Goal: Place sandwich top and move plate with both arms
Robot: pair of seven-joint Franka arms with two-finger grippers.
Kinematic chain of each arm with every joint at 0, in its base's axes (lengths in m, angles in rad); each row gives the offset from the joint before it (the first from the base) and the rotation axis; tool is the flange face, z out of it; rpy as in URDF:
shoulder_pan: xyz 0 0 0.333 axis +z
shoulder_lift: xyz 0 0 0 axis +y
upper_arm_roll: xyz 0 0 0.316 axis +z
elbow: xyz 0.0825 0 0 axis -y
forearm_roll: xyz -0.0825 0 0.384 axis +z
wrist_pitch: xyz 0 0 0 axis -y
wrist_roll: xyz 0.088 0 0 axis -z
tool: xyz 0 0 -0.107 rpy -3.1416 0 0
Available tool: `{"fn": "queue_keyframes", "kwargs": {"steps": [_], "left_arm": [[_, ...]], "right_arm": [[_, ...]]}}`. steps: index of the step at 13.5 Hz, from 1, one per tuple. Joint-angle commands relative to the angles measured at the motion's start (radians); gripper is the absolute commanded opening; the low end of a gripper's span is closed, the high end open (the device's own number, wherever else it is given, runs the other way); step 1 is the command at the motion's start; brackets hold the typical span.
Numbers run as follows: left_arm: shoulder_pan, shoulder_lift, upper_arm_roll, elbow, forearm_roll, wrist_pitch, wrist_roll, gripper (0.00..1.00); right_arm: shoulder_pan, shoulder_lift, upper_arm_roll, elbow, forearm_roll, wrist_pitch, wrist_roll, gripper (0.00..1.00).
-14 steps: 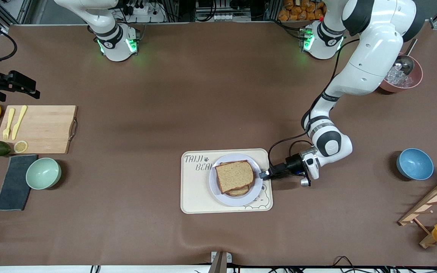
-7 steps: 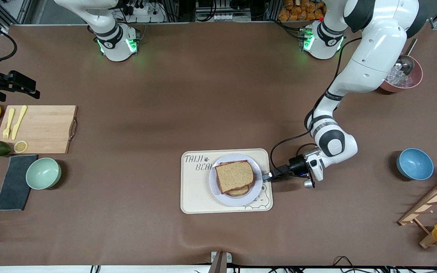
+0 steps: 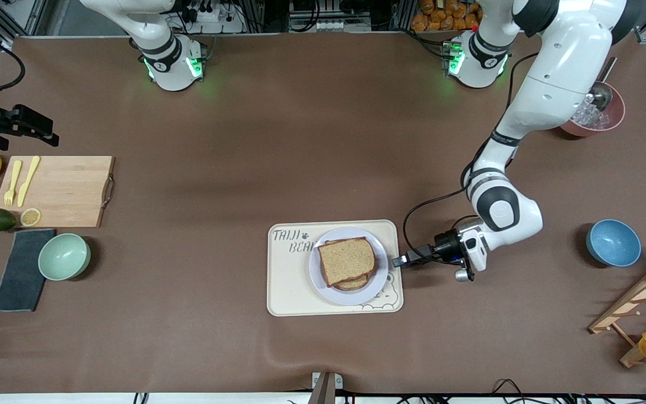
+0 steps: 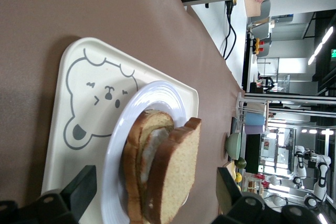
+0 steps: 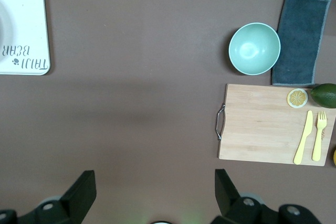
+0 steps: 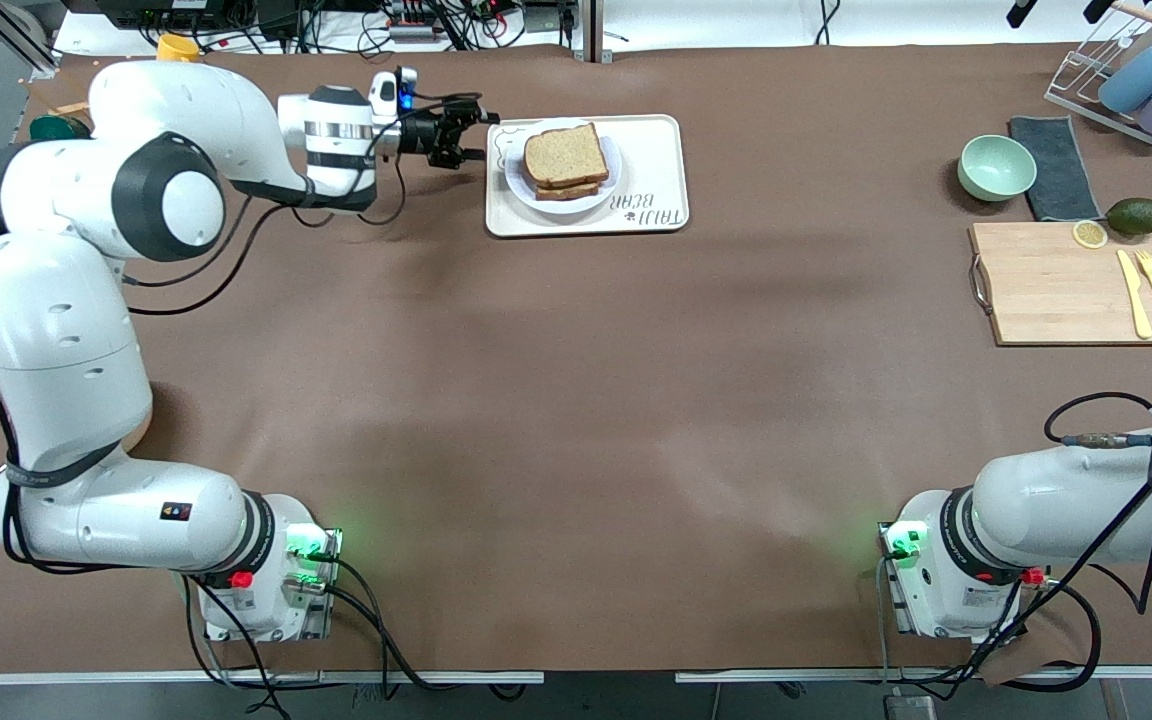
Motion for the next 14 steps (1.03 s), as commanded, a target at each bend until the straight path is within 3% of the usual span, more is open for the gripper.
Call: {"fn": "queue_keyframes", "kwargs": {"steps": [1, 11, 14], "left_arm": [[-0.001, -0.067, 0.009, -0.028, 0.118, 0.016, -0.096, 1.0], [0.004, -0.226, 0.027, 0.003, 0.863, 0.003, -0.637, 1.0], [0.008, -0.258, 0.038, 0.036, 1.02, -0.098, -0.7, 1.0]], "right_arm": [[0.009, -0.017, -0.005, -0.017, -0.015, 0.008, 0.015, 1.0], [0.007, -0.017, -0.005, -0.017, -0.015, 0.008, 0.015, 1.0], [0.007, -0.017, -0.005, -0.017, -0.015, 0.008, 0.015, 1.0]]}}
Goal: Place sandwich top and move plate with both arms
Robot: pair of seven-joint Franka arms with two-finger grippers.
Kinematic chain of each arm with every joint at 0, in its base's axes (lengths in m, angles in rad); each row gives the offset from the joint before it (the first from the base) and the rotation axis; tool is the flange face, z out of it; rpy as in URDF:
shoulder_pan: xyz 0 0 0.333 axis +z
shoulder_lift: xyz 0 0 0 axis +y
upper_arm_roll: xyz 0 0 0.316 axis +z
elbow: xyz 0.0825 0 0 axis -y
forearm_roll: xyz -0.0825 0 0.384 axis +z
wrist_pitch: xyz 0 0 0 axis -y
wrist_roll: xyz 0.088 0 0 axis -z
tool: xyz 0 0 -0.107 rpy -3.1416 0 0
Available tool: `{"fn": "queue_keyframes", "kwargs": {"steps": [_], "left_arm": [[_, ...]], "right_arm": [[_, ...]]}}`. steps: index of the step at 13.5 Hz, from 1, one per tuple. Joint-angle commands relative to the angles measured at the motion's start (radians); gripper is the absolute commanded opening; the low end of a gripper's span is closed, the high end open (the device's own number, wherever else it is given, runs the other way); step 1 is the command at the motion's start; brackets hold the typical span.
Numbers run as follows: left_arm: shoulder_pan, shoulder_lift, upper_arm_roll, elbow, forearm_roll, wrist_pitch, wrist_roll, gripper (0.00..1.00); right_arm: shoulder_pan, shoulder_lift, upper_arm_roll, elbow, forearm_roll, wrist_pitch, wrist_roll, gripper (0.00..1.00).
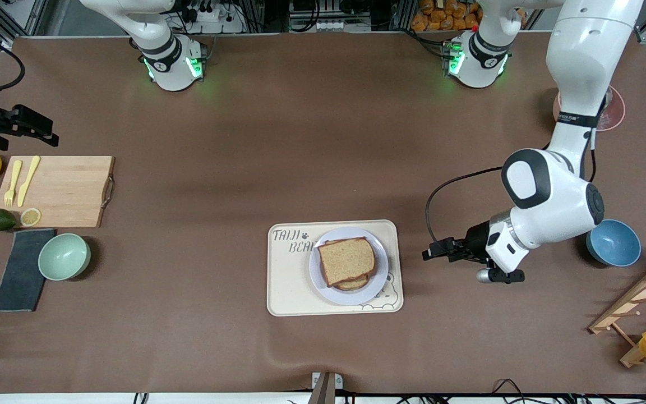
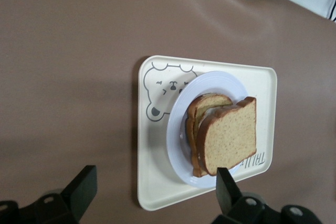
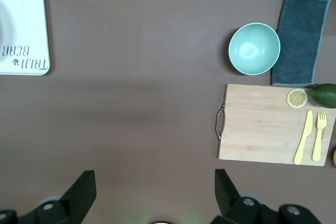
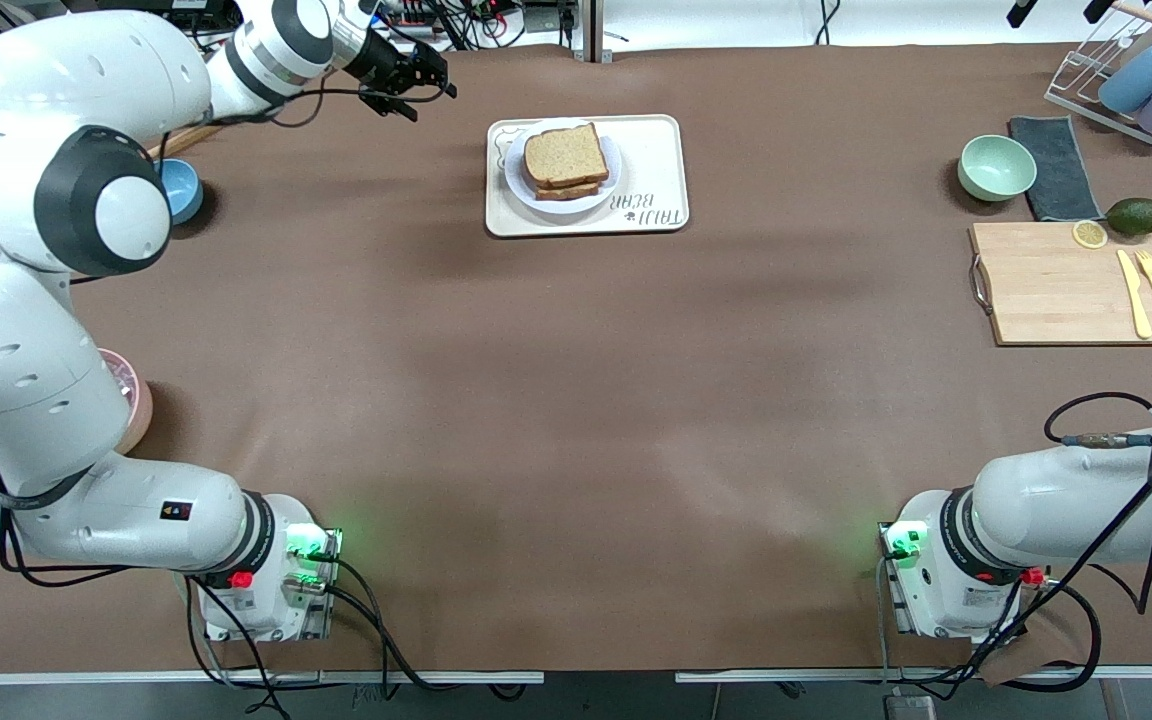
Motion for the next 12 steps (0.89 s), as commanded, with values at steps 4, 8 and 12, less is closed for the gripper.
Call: {"fn": "queue_keyframes", "kwargs": {"steps": [4, 8, 12], "left_arm": [[0.04, -0.078, 0.021, 0.084, 0.243, -0.237, -0.095, 1.0], [0.056, -0.129, 0.021, 0.126, 0.407, -0.356, -0.126, 1.0], [0.054, -0.201, 0.02, 0.129, 0.544, -0.429, -0.18, 1.0]], "right_arm": [[0.007, -0.017, -0.004, -0.017, -0.015, 0.008, 0.015, 1.0], [0.007, -0.017, -0.004, -0.017, -0.015, 0.008, 0.015, 1.0], [0.007, -0.017, -0.004, -0.017, -0.015, 0.008, 0.015, 1.0]]}}
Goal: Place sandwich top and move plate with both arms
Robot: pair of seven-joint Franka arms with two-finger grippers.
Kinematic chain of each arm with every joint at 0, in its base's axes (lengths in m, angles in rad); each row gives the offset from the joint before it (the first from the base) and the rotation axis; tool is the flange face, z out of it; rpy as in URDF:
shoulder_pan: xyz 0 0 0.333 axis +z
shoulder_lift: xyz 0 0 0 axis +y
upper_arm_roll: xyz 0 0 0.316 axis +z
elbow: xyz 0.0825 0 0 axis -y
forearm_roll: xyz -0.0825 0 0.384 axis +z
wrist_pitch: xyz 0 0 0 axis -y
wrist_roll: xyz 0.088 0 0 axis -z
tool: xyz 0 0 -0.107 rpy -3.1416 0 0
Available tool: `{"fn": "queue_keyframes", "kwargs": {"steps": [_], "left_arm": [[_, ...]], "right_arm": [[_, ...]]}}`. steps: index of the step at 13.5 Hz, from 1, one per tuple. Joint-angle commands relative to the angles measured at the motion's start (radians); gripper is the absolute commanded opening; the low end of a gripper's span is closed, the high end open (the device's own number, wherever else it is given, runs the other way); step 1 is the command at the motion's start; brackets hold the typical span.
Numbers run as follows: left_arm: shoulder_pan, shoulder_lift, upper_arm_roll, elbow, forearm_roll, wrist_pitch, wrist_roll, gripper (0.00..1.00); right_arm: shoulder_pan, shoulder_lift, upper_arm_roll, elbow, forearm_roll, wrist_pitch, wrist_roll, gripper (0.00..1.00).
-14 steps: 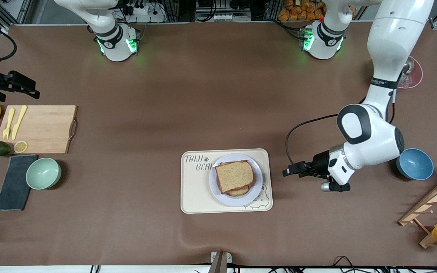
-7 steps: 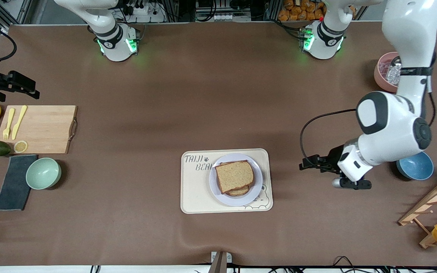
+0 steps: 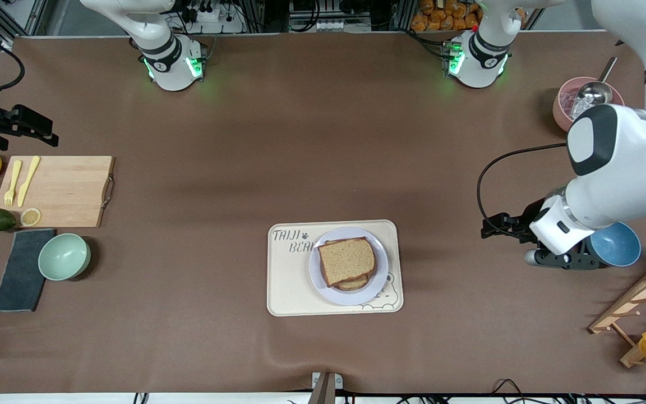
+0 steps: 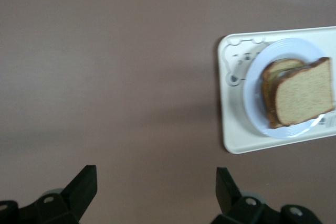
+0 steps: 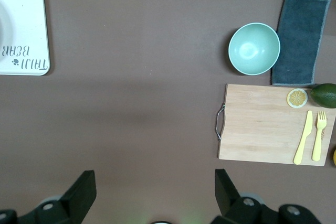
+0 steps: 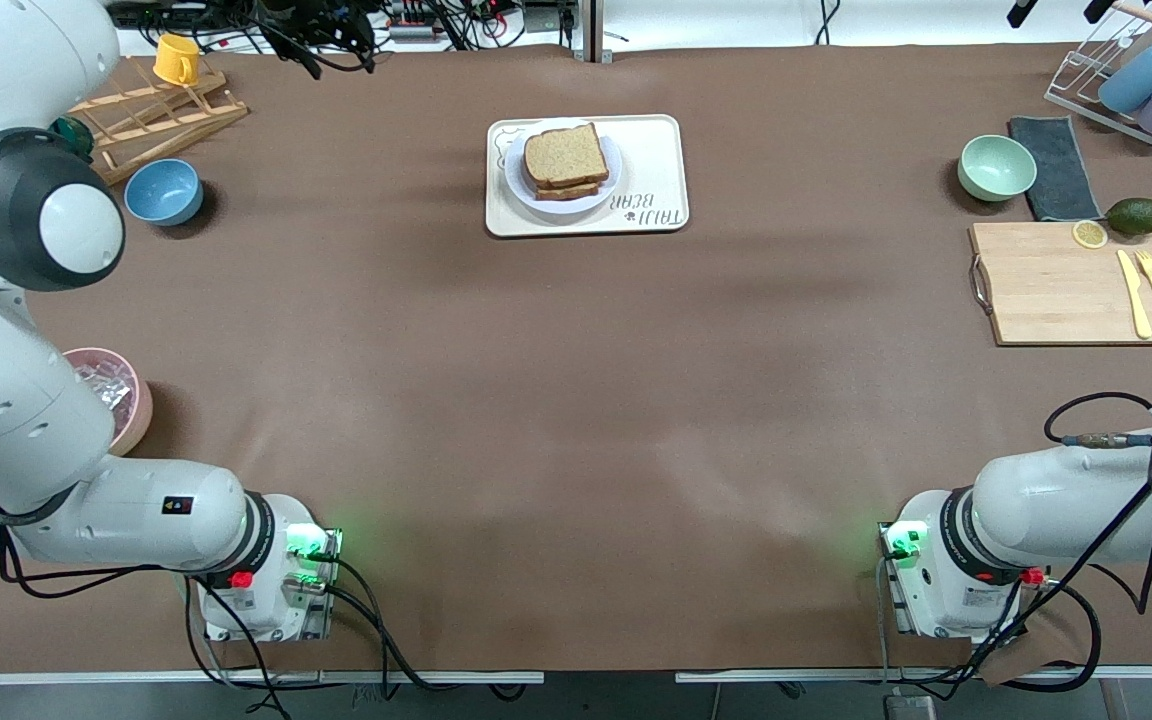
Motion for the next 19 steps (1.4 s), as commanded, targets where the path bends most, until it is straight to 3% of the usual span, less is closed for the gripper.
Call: {"fn": "queue_keyframes", "kwargs": {"steps": [1, 19], "left_arm": [[-0.003, -0.062, 0.001, -0.002, 0.086, -0.075, -0.038, 1.0], [0.069, -0.309, 0.004, -0.001, 0.118, -0.312, -0.037, 1.0]], "right_arm": [[0.007, -0.017, -0.005, -0.017, -0.014, 0.007, 0.015, 1.0], [0.006, -0.016, -0.004, -0.017, -0.015, 0.007, 0.013, 1.0]]}}
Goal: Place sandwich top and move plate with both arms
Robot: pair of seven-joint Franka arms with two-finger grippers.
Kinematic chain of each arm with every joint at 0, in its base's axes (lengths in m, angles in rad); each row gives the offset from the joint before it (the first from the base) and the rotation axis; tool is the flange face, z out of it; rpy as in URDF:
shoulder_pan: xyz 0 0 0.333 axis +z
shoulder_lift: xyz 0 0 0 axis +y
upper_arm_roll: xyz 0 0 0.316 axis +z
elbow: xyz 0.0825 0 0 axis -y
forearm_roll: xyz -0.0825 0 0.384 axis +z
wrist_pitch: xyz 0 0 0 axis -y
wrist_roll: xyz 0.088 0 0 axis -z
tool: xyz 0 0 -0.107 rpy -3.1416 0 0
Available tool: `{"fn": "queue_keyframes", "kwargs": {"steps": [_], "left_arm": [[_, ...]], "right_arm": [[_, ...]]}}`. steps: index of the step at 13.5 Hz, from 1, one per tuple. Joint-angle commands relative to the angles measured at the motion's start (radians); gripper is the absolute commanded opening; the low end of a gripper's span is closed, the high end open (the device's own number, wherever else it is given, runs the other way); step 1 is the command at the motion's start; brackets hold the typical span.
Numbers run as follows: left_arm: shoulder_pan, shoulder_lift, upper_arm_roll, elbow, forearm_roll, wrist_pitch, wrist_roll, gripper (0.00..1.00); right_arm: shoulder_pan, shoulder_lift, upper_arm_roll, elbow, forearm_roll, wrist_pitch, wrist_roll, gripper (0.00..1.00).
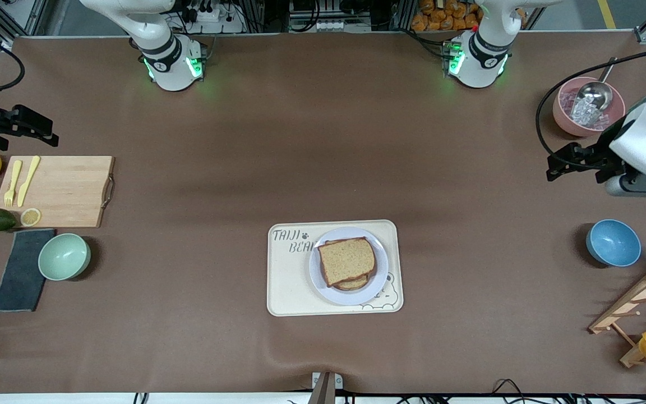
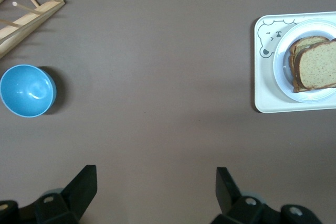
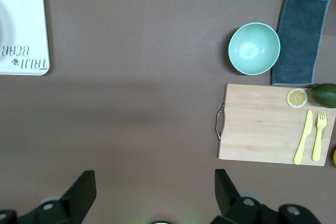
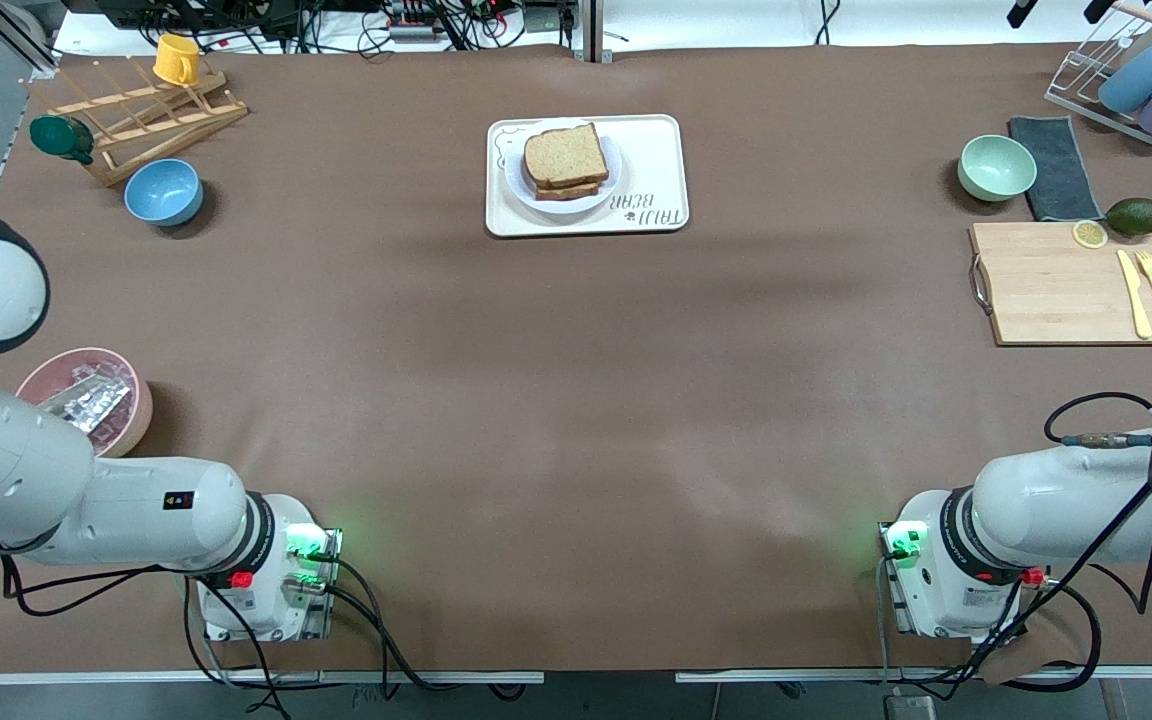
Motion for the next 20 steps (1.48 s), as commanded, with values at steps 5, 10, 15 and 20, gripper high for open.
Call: {"fn": "queue_keyframes", "kwargs": {"steps": [5, 10, 15, 20], "left_arm": [[0.013, -0.054, -0.005, -0.008, 0.026, -0.045, -0.013, 1.0], [0.01, -0.102, 0.03, -0.026, 0.026, -0.092, -0.004, 1.0], [0.011, -0.084, 0.03, -0.011, 0.029, -0.092, -0.002, 1.0], [0.01, -0.079, 0.03, -0.009, 0.029, -0.094, -0.004, 1.0]], "right_arm": [[0.006, -0.016, -0.004, -0.016, -0.015, 0.007, 0.013, 1.0], [0.006, -0.016, -0.004, -0.016, -0.015, 0.007, 0.013, 1.0], [0.006, -0.016, -0.005, -0.016, -0.015, 0.006, 0.013, 1.0], [0.006, -0.016, -0.004, -0.016, -0.015, 0.006, 0.013, 1.0]]}}
